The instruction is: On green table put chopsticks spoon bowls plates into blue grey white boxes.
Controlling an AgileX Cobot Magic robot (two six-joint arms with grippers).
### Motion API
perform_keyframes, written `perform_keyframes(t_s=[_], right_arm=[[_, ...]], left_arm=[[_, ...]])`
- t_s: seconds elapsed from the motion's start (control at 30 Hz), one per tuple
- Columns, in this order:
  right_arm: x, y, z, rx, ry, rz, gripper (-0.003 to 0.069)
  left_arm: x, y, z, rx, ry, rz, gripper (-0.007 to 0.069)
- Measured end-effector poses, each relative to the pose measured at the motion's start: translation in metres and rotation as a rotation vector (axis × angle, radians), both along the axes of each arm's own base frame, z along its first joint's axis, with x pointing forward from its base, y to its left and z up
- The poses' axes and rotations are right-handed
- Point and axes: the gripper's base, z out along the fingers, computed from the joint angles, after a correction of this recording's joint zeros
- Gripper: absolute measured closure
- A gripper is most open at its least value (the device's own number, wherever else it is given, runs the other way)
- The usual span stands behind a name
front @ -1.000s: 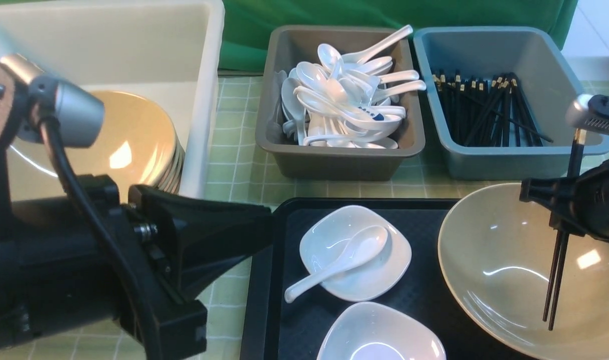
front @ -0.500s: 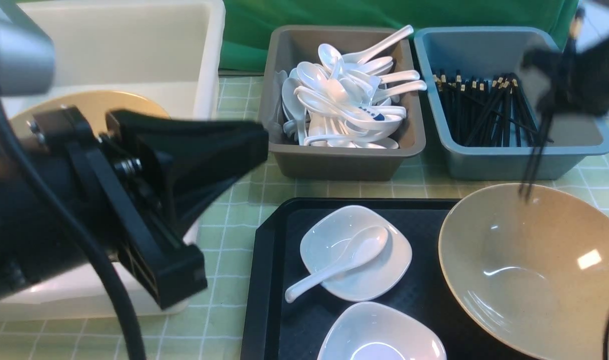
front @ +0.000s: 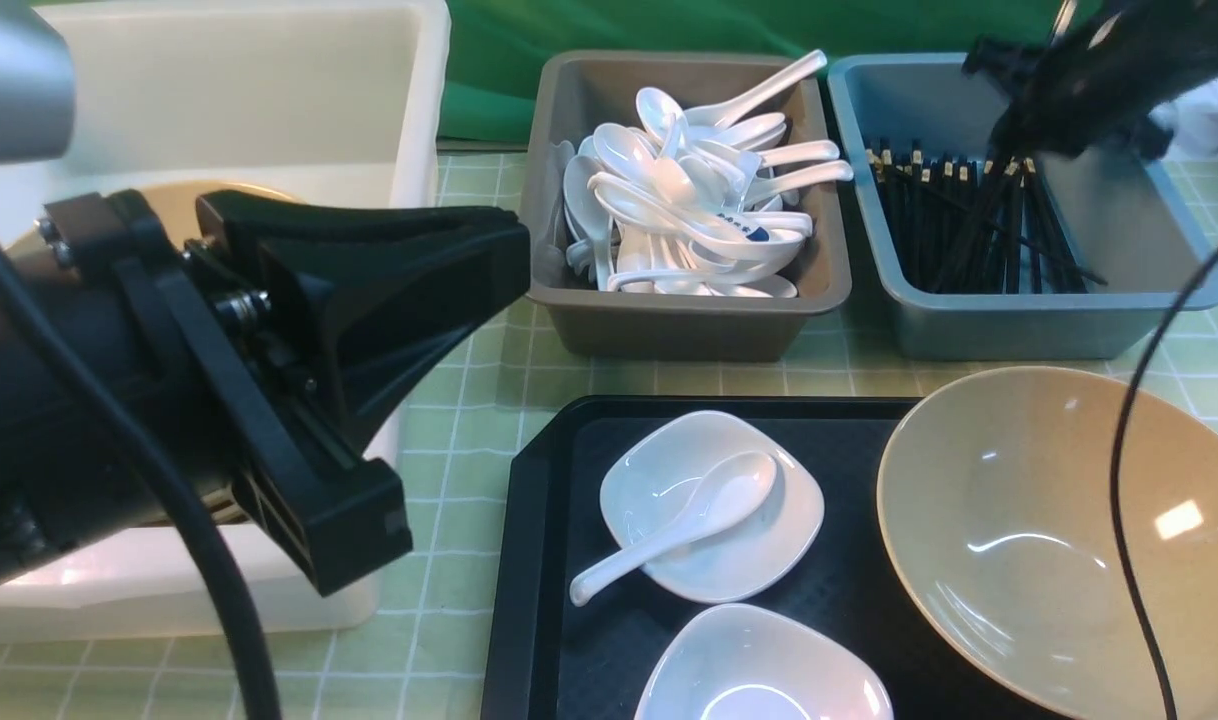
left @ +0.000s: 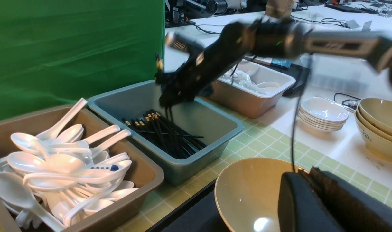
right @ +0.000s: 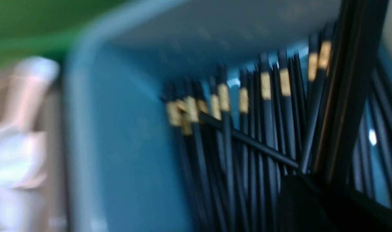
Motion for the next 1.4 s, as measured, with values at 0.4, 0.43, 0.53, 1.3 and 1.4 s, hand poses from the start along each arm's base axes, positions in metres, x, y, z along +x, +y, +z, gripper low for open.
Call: perform_keyframes(t_s=[0.4,0.43,0.53,1.3,1.4], right_arm=[[-0.011,0.002,-0.007,-0.047,0.152,0.098,0.0229],[-0.013,0.002,-0.001,-0.051,0.15,0.105,0.0218],[-0.03,0.004,0.042,-0.077,0.125,0.151,0.0188],[-0.227,0.21,0.039,-0.716,-0.098,1.612,0.0181],[-0.224,0.221,0.023,-0.789,-0.144,1.74,0.0181]], left_arm=[[0.001,0.001,0.003,-0.042,0.005,0.016,0.0627],[0.001,0.001,0.003,-0.048,0.013,0.017,0.0627],[0.001,0.001,0.002,-0.068,0.036,0.02,0.0627],[0.006,0.015,-0.023,0.164,0.21,0.067,0.0627],[0.006,0.016,-0.024,0.164,0.217,0.071,0.0627]])
